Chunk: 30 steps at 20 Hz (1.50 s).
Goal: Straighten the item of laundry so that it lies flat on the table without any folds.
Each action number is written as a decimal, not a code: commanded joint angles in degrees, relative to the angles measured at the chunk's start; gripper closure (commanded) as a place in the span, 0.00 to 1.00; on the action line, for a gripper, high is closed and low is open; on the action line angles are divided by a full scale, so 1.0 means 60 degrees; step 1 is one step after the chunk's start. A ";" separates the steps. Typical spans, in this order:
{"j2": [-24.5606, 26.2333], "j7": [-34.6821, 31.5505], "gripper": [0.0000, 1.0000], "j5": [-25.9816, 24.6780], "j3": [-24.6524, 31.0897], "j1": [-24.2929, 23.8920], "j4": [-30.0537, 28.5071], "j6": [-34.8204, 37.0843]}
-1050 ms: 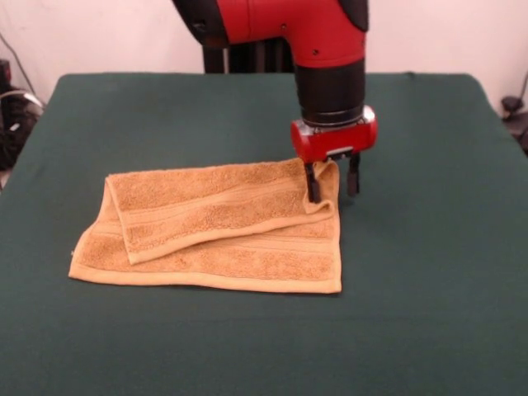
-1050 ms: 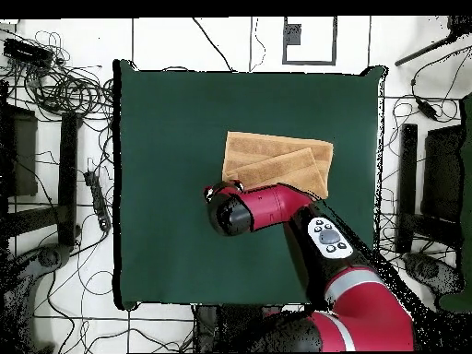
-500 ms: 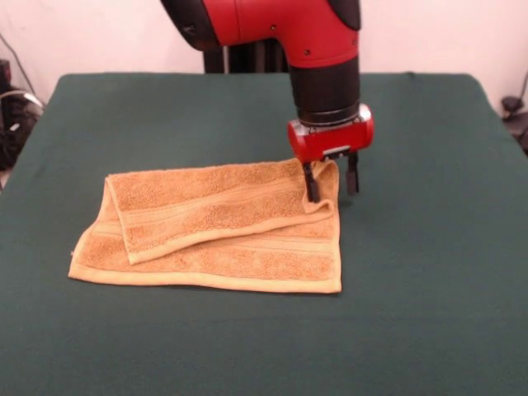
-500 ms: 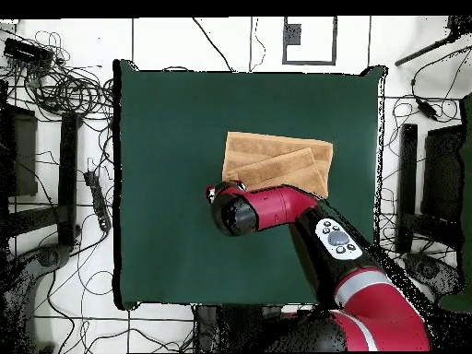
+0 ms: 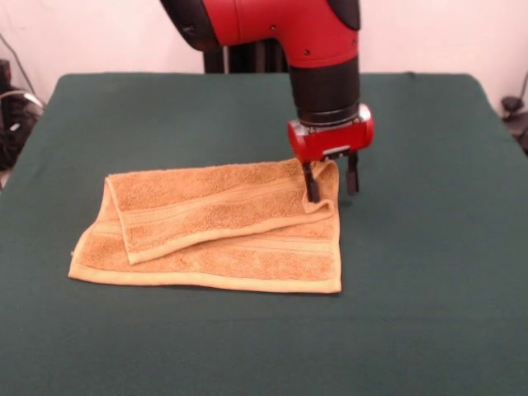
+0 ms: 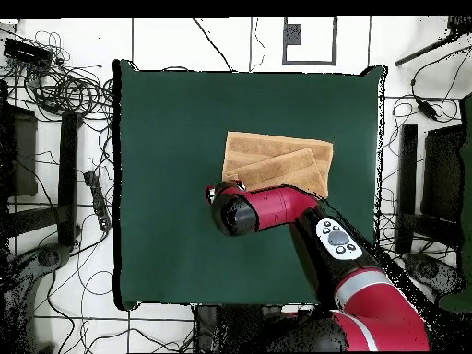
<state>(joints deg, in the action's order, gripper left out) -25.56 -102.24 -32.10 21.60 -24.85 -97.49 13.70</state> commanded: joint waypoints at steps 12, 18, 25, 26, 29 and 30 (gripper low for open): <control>0.1300 -0.0440 1.00 0.0056 -0.0841 -0.0031 0.0470 0.1218; 0.1284 -0.0301 1.00 0.0007 -0.0830 -0.0039 0.0503 0.1305; 0.1128 -0.0048 1.00 -0.0108 -0.0825 -0.0055 0.0377 0.1541; 0.1085 -0.0006 1.00 -0.0093 -0.0821 -0.0059 0.0356 0.1641; 0.0997 0.0207 1.00 -0.0075 -0.0774 -0.0123 0.0320 0.1976; 0.0953 0.0254 1.00 -0.0074 -0.0774 -0.0133 0.0282 0.2073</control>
<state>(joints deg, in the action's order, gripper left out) -25.48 -102.25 -31.69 20.93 -25.21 -96.85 14.17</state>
